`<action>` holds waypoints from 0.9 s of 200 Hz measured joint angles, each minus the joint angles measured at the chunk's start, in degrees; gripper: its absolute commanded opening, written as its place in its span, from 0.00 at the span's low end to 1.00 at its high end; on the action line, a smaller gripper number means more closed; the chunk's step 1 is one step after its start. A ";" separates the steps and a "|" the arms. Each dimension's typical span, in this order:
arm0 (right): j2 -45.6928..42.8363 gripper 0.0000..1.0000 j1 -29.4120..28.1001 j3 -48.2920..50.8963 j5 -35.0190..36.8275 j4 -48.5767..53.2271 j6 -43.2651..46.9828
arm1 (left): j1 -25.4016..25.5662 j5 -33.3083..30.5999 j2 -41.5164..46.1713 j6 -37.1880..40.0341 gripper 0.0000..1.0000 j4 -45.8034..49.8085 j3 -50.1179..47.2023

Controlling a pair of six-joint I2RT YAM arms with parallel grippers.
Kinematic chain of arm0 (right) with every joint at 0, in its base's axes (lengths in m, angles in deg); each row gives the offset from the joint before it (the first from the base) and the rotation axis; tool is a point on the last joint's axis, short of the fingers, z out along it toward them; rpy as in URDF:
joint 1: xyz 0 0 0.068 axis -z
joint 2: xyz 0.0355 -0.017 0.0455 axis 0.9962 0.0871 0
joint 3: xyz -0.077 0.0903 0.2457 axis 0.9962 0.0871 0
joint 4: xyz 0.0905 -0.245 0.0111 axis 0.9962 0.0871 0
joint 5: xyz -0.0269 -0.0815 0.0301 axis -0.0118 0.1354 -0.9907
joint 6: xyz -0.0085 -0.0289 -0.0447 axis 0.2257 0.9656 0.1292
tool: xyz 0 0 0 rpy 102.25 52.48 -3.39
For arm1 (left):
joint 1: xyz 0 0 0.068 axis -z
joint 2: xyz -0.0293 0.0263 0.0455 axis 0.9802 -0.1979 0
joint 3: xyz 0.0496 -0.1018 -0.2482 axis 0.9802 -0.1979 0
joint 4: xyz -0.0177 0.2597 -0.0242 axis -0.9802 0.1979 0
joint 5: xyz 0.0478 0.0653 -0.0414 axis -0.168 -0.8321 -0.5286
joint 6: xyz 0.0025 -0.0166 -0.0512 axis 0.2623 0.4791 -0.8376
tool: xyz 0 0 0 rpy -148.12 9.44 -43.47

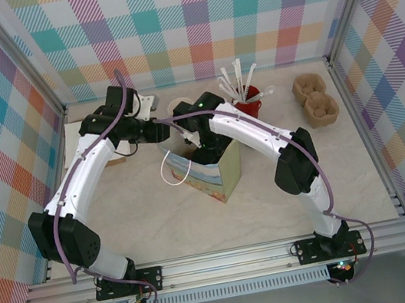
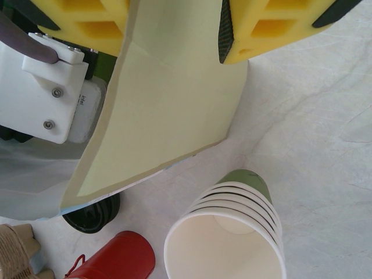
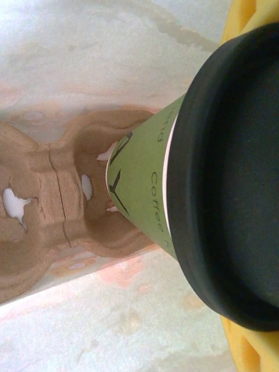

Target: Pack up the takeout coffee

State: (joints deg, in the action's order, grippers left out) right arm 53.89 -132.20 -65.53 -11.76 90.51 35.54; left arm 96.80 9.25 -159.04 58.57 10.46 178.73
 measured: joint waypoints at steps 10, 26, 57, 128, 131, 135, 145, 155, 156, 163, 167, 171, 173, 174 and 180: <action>0.00 0.79 0.00 0.00 -0.02 0.00 0.00 | 0.00 0.00 0.00 0.00 0.35 0.00 0.00; 0.00 0.79 0.00 0.00 -0.04 -0.02 0.00 | 0.00 0.00 0.00 -0.02 0.35 0.00 0.00; 0.00 0.79 -0.02 0.90 -0.24 -0.48 0.02 | 0.00 0.02 0.00 0.00 0.35 0.00 0.00; 0.00 0.79 0.15 5.42 -0.74 -3.43 0.02 | 0.00 -0.04 0.00 0.00 0.35 0.04 0.00; 0.00 0.79 0.17 5.51 -0.76 -3.48 0.02 | 0.00 -0.04 0.00 -0.02 0.35 0.04 0.00; 0.00 0.79 0.26 5.62 -0.83 -3.54 0.02 | 0.00 -0.04 0.00 0.00 0.35 0.04 0.00; 0.00 0.79 0.37 5.92 -0.90 -3.74 0.02 | 0.00 -0.04 0.00 0.00 0.35 0.04 0.00; 0.00 0.79 0.37 6.21 -1.03 -3.98 0.02 | 0.00 -0.04 0.00 0.00 0.35 0.04 0.00; 0.00 0.79 0.37 6.21 -1.05 -4.00 0.02 | 0.00 -0.04 0.00 0.00 0.35 0.04 0.00; 0.00 0.79 0.37 6.38 -1.11 -4.17 0.02 | 0.00 -0.07 0.00 0.00 0.35 0.04 0.00; 0.00 0.79 0.37 6.47 -1.11 -4.28 0.02 | 0.00 -0.07 0.00 -0.02 0.35 0.04 0.00; 0.00 0.79 0.37 6.56 -1.11 -4.35 0.02 | 0.00 -0.07 0.00 0.00 0.35 0.04 0.00; 0.00 0.79 0.37 6.58 -1.11 -4.39 0.02 | 0.00 -0.07 0.00 0.00 0.35 0.04 0.00; 0.00 0.79 0.37 6.60 -1.11 -4.39 0.04 | 0.00 -0.07 0.00 -0.02 0.35 0.04 0.00; 0.00 0.79 0.37 6.80 -1.11 -4.52 0.04 | 0.00 -0.09 0.00 0.00 0.35 0.04 0.00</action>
State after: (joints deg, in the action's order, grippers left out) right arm 53.89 -131.83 -58.73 -12.87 85.98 35.59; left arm 96.80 9.16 -159.04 58.57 10.50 178.73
